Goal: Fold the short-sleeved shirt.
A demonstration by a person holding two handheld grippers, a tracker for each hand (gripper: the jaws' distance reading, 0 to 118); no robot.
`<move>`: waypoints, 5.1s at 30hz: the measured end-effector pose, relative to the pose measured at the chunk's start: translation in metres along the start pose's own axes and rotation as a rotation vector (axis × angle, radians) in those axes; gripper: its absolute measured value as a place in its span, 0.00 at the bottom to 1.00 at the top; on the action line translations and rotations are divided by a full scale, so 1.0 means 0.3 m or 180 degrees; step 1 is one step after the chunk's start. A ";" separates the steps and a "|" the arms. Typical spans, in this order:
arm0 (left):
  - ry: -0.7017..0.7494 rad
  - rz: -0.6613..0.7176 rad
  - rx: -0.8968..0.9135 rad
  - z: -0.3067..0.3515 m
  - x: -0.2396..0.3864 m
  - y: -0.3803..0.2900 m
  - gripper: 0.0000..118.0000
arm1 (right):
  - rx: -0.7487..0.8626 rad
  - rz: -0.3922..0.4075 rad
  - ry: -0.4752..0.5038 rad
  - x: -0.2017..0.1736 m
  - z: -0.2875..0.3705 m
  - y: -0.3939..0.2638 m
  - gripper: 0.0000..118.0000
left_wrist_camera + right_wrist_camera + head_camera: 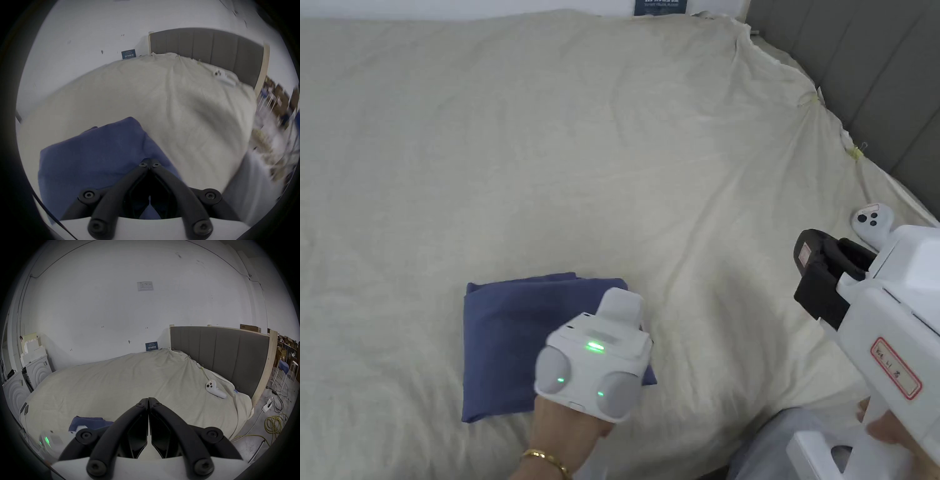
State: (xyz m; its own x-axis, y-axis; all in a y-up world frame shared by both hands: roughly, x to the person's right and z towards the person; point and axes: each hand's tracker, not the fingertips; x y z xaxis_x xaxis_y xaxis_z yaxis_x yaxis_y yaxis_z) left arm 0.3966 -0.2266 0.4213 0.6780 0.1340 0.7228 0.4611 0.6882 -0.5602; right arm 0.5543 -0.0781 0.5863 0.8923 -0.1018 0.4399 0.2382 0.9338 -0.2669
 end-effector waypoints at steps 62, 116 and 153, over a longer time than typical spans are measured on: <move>-0.2280 0.2230 -0.0761 0.053 -0.834 -0.088 0.95 | -0.1474 0.0100 0.0885 -0.607 -0.484 -0.523 0.00; 0.3742 0.1416 -0.0480 0.985 -1.797 -0.173 0.79 | -0.0377 -0.0056 0.0404 -0.291 -0.217 0.041 0.00; 0.1908 0.0309 0.2182 0.634 -0.468 0.116 0.00 | 0.0717 0.0497 0.0607 -0.296 -0.178 0.161 0.00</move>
State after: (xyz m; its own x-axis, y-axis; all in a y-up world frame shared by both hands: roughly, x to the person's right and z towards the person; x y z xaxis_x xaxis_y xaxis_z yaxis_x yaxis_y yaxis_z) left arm 0.2085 -0.0857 0.3774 0.9680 -0.0474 0.2465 0.0756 0.9915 -0.1063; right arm 0.5072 -0.0423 0.4885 0.9721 0.0061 0.2345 0.0210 0.9934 -0.1129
